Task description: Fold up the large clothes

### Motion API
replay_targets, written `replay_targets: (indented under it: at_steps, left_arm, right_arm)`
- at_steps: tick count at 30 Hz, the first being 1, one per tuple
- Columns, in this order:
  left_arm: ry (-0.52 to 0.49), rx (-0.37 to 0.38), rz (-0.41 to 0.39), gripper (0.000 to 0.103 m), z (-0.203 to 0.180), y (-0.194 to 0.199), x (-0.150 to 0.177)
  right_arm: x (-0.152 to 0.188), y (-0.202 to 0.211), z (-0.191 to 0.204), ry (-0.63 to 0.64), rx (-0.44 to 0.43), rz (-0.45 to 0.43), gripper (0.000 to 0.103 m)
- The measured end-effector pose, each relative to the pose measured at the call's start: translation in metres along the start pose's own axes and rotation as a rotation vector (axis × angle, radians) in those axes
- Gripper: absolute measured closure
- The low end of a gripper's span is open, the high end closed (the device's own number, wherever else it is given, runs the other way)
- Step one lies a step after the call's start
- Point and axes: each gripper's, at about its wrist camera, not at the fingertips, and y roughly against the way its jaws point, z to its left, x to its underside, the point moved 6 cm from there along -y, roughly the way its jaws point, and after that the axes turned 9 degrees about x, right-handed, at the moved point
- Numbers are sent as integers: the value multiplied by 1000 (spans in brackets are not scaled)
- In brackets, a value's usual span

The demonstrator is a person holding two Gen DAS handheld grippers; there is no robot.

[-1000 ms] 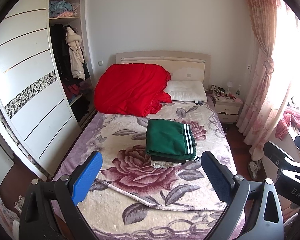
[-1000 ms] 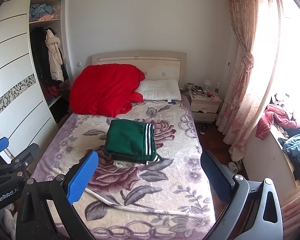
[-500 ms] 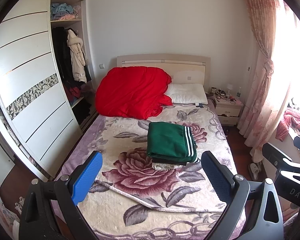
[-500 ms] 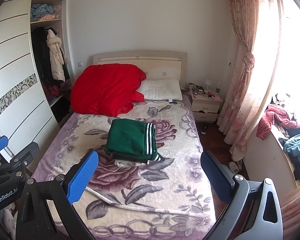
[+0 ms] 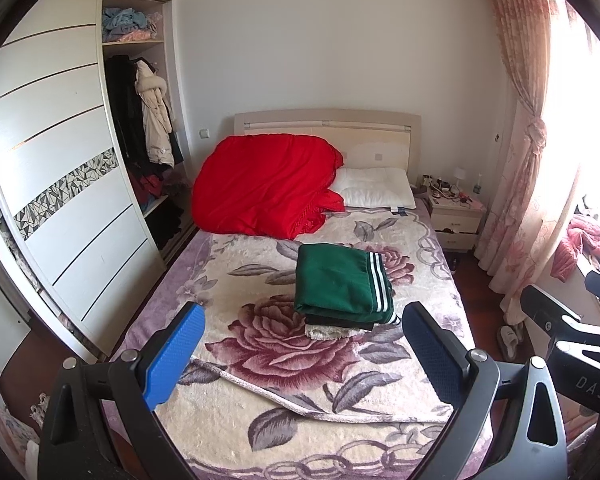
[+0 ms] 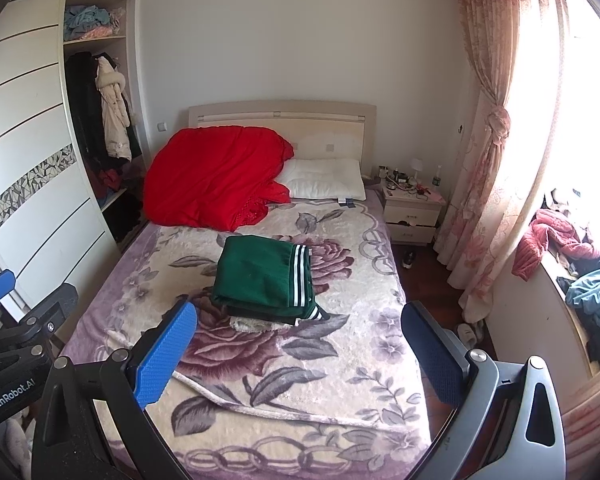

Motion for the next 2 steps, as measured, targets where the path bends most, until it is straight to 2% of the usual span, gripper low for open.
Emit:
replay_targets:
  at_steps: [2]
  left_arm:
    - [5,8,-6,2,1,2,-2]
  right_arm:
    - [1,2,2,2,-2,-2,0]
